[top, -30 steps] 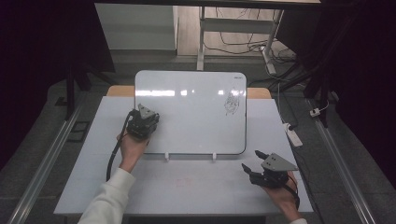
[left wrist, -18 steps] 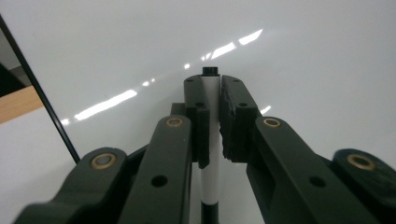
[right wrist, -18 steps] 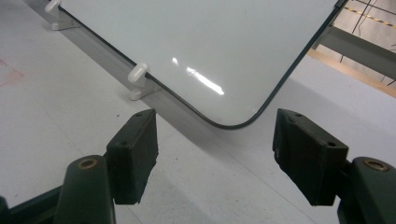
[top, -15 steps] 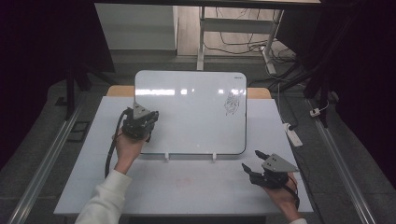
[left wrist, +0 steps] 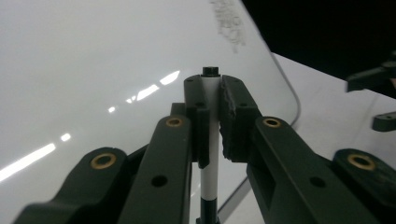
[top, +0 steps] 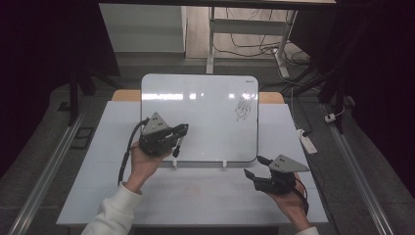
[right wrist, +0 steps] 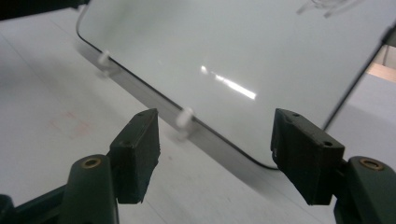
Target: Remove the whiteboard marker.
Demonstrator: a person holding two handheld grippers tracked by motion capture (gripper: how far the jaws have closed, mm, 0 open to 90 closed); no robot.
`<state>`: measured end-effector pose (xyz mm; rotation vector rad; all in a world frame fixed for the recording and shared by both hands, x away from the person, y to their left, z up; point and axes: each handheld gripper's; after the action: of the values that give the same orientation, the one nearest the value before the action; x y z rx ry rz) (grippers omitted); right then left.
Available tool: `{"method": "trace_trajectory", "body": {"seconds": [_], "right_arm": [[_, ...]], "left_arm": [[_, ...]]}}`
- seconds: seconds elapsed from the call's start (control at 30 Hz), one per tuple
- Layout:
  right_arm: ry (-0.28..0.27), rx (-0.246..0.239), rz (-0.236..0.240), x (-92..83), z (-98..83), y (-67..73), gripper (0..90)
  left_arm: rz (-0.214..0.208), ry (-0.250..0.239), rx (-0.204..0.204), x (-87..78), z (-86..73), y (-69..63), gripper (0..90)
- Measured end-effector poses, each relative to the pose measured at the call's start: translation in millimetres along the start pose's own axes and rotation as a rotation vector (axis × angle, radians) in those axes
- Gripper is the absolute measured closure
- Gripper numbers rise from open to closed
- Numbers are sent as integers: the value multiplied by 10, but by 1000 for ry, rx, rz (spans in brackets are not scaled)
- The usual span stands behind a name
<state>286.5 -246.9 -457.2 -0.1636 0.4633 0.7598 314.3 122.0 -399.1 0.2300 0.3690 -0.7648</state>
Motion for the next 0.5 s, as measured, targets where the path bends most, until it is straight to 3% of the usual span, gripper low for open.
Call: {"method": "trace_trajectory", "body": {"seconds": [0.07, 0.17, 0.5], "right_arm": [[-13, 15, 28, 37, 76, 55, 324], [-14, 13, 53, 128, 177, 157, 324], [44, 11, 124, 426, 303, 475, 337]], "left_arm": [[-46, -3, 14, 64, 30, -107, 811], [-83, -10, 20, 129, 42, -202, 811], [-144, -10, 58, 275, 88, -484, 811]]}}
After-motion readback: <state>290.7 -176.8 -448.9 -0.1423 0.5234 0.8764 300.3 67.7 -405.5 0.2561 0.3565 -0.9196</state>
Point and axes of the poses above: each handheld gripper's, and its own axes: x roughly forward along the jaws, z roughly out of its top, y roughly to its left, and after that the axes turned 6 degrees about x, right-handed
